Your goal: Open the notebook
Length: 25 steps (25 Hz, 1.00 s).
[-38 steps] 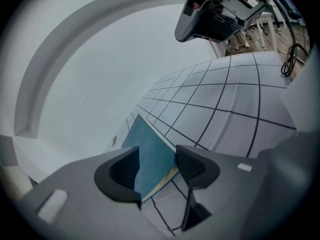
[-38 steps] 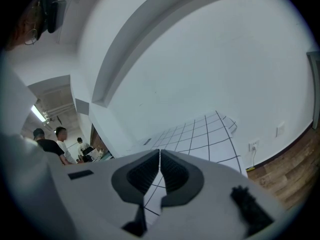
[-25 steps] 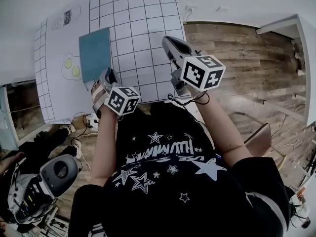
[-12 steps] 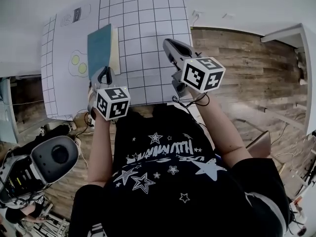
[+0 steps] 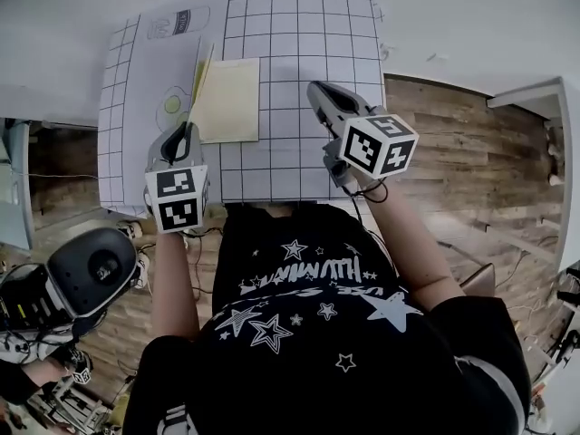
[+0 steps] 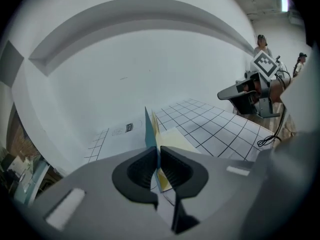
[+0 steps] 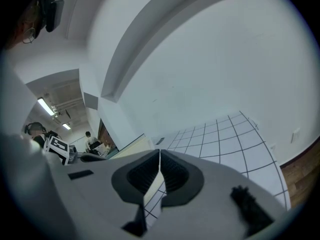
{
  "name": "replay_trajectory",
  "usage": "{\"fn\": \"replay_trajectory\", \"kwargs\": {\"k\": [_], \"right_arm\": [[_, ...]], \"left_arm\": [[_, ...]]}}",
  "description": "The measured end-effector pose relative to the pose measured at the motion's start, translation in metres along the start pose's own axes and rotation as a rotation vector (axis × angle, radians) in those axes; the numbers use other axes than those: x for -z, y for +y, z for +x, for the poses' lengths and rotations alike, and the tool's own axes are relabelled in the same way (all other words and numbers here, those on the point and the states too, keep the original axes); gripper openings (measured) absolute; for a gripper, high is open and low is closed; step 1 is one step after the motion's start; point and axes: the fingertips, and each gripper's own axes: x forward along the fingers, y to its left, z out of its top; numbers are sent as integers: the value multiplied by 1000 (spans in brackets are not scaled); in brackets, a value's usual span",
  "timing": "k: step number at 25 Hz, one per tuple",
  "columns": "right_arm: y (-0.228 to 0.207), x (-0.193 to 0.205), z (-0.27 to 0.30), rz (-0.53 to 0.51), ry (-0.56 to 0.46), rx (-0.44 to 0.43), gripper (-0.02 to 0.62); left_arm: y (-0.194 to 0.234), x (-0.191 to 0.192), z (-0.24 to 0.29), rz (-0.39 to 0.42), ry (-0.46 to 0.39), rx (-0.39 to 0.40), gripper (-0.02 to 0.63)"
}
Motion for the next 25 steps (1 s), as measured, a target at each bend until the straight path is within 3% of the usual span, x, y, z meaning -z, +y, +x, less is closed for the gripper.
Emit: {"fn": "replay_trajectory", "kwargs": {"k": [5,9,12,21,25], "right_arm": [[24,-3,33,-15,-1,7,17],[47,-3,65,-14,-2,21,17],[63,0,87,-18,11,40,17],[108,16,135,-24,31,113,17],[123,21,144,-23,30,151,17]], "left_arm": [[50,19,-6,-112,-41,17,41],[88,49,0,-269,-43,98,46],[104,73,8,-335,-21,175,54],[125,125,35,-318,26,322,69],[125,137,46,-218,47,335,91]]}}
